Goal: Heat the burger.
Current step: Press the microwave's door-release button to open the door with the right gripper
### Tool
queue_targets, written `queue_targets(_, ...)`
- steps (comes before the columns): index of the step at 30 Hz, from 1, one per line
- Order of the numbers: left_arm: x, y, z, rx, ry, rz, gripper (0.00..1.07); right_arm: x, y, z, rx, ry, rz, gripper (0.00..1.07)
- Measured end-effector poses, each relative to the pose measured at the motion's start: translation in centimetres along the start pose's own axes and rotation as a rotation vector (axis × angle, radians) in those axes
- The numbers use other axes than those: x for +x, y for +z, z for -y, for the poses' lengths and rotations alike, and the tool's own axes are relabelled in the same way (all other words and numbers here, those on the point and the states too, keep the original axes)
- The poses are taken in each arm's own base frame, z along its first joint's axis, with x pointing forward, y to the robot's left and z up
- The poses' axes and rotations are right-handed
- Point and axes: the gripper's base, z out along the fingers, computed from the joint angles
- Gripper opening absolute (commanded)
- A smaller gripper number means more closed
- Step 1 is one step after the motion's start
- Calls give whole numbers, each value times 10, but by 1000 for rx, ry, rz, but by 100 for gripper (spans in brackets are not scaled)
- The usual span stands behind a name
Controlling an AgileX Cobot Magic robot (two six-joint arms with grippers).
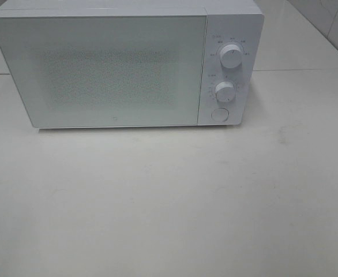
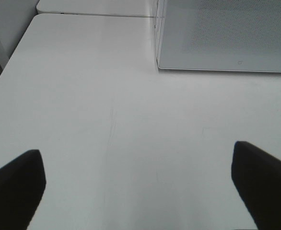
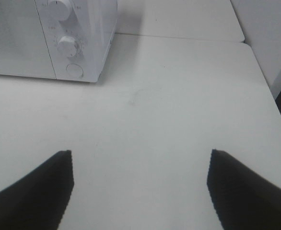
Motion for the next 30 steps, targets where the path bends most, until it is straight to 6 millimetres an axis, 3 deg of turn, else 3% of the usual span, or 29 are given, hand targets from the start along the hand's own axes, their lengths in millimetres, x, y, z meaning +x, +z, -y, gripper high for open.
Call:
queue_targets(7, 0, 0, 0, 0, 0, 0, 98, -19, 18, -1, -3, -2, 43, 75)
queue_targets(14, 0, 0, 0, 0, 0, 0, 98, -41, 56, -3, -7, -5, 55, 75)
queue_targets(15, 0, 0, 0, 0, 0, 0, 98, -42, 69, -3, -8, -6, 41, 75)
queue_targets(18, 0, 0, 0, 0, 0, 0, 98, -43, 75, -3, -8, -6, 35, 75)
queue_targets(24, 0, 0, 0, -1, 0, 0, 98, -49, 106, -4, -11, -4, 17, 75)
queue_targets(25, 0, 0, 0, -1, 0, 0, 98, -51, 118, -5, -15, 5, 6, 75)
queue_targets(30, 0, 0, 0, -1, 0, 0, 98, -53, 138, -5, -18, 14, 5, 75)
